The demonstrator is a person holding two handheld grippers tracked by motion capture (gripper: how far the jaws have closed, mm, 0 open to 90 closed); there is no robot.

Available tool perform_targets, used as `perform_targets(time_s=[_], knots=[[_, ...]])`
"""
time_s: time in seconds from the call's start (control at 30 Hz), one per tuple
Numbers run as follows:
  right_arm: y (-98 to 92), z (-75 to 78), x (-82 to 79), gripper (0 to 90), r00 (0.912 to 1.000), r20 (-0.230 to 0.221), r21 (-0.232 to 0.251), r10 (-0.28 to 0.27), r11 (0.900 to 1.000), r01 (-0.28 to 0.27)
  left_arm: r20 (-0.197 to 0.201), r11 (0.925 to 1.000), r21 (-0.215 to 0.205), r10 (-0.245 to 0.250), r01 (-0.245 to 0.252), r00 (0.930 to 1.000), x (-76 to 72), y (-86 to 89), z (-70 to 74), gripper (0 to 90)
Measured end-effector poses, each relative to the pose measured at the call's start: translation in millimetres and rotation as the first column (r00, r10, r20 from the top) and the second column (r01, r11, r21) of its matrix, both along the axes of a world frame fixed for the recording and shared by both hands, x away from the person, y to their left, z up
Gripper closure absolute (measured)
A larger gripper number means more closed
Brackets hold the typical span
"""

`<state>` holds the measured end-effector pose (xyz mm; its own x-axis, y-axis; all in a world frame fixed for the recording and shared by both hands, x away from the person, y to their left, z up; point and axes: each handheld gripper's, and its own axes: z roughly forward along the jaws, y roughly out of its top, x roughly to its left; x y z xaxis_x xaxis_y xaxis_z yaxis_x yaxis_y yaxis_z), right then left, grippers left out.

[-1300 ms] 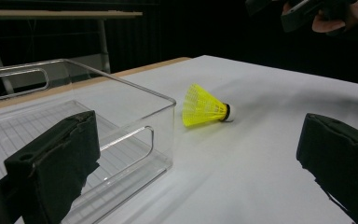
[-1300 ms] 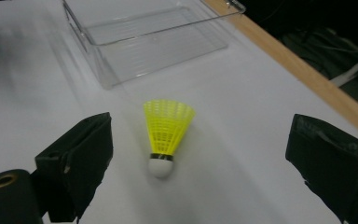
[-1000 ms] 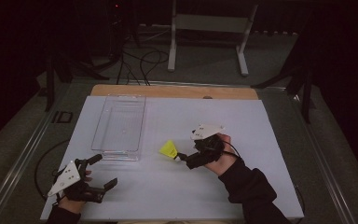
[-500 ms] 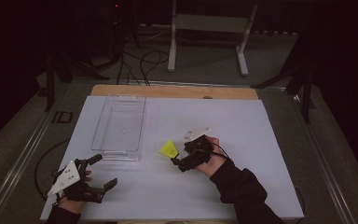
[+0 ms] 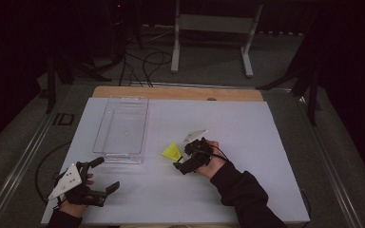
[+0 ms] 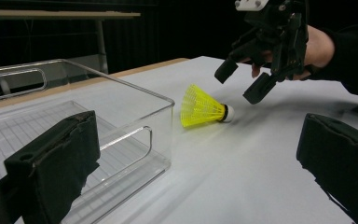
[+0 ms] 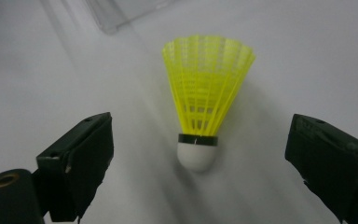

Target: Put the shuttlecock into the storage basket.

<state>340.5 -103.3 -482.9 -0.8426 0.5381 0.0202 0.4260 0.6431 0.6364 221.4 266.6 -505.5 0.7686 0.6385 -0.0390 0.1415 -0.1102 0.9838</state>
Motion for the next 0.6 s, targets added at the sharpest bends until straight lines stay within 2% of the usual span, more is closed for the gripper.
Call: perform_targets(time_s=[0.23, 0.43, 0.6], knots=[[3.5, -5.6, 3.7, 9.1, 0.9992, -0.039, -0.027, -0.006, 1.0, 0.005, 0.0, 1.0, 0.0, -0.001, 0.001, 1.0, 0.1, -0.2, -0.1, 0.0], [6.2, -9.2, 5.8, 10.9, 0.9984, -0.055, -0.046, -0.007, 0.999, 0.005, -0.001, 1.0, 0.003, -0.003, 0.003, 1.0, 0.1, -0.1, -0.2, 0.0], [8.9, -13.2, 6.4, 16.0, 0.9981, -0.061, -0.066, -0.015, 0.998, 0.011, -0.001, 1.0, 0.003, -0.003, 0.003, 1.0, 0.1, -0.1, -0.3, 0.0]])
